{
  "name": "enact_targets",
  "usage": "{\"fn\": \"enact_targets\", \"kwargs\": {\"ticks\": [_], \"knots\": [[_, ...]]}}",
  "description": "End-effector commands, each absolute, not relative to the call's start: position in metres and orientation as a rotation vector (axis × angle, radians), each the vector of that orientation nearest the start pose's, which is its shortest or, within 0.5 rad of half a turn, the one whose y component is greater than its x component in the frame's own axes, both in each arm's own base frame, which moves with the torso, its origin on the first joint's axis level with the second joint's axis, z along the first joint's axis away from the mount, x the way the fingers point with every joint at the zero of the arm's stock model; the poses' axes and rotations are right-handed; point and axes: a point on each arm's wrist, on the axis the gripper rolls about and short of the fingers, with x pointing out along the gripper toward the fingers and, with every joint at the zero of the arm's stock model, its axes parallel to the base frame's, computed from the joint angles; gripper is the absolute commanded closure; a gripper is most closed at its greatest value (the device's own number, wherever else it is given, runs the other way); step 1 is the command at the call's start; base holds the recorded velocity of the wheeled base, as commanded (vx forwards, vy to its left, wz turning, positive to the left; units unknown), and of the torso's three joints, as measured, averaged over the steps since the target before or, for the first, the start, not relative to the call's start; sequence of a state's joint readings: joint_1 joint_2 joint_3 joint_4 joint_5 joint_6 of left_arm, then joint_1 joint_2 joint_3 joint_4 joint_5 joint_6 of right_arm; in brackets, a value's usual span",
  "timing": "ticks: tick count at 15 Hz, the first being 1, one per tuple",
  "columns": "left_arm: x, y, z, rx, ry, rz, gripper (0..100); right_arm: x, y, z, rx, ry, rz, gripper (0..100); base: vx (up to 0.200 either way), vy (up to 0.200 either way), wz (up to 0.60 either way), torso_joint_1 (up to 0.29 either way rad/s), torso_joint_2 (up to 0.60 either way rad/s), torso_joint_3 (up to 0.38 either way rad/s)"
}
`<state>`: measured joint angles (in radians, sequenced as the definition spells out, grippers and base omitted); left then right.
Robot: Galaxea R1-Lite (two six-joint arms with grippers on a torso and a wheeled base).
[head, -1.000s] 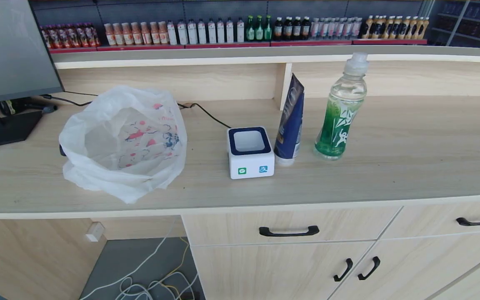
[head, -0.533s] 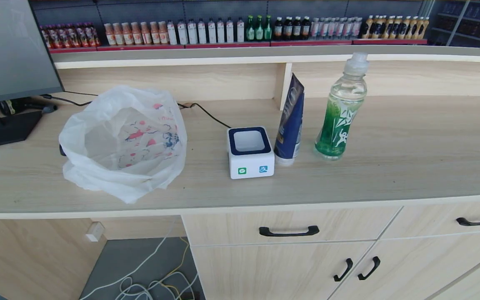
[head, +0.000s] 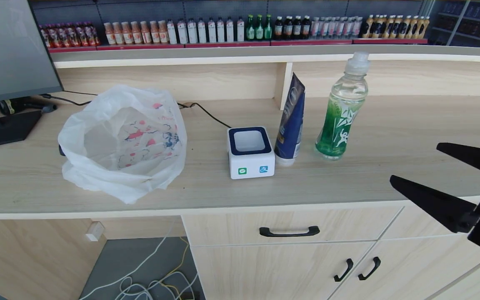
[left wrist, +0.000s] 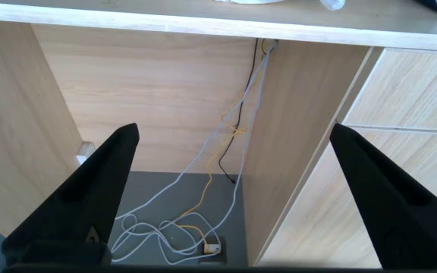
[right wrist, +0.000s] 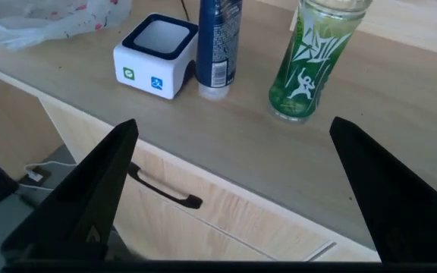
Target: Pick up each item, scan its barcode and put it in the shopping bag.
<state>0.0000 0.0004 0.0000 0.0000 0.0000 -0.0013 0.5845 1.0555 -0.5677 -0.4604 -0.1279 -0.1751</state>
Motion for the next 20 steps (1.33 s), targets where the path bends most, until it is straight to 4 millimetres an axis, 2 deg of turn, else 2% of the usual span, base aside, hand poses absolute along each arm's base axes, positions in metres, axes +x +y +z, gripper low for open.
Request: {"fn": "enact_targets", "kwargs": {"ticks": [1,2,5,7,9,14,18,20], "knots": [[-0.023,0.000,0.075,-0.002,0.000,0.000,0,0.137,0.090,0.236,-0.204,0.040,0.447,0,0.000,0.000,0.00,0.000,0.00,0.000],[-0.023,0.000,0.075,-0.002,0.000,-0.002,0,0.146,0.099,0.234,-0.201,0.025,0.411,0,0.000,0.000,0.00,0.000,0.00,0.000],[-0.023,0.000,0.075,-0.002,0.000,0.000,0,0.169,0.126,0.245,-0.176,-0.043,0.348,0,0.000,0.000,0.00,0.000,0.00,0.000],[-0.023,0.000,0.075,-0.002,0.000,0.000,0,0.181,0.134,0.244,-0.146,-0.051,0.261,0,0.000,0.000,0.00,0.000,0.00,0.000],[-0.023,0.000,0.075,-0.002,0.000,0.000,0,0.182,0.137,0.243,-0.142,-0.053,0.219,0,0.000,0.000,0.00,0.000,0.00,0.000],[-0.023,0.000,0.075,-0.002,0.000,0.000,0,0.177,0.170,0.230,-0.070,-0.019,0.336,0,0.000,0.000,0.00,0.000,0.00,0.000],[-0.023,0.000,0.075,-0.002,0.000,0.000,0,0.191,0.191,0.218,-0.041,-0.105,0.346,0,0.000,0.000,0.00,0.000,0.00,0.000],[-0.023,0.000,0.075,-0.002,0.000,-0.002,0,0.205,0.207,0.210,-0.022,-0.151,0.342,0,0.000,0.000,0.00,0.000,0.00,0.000]]}}
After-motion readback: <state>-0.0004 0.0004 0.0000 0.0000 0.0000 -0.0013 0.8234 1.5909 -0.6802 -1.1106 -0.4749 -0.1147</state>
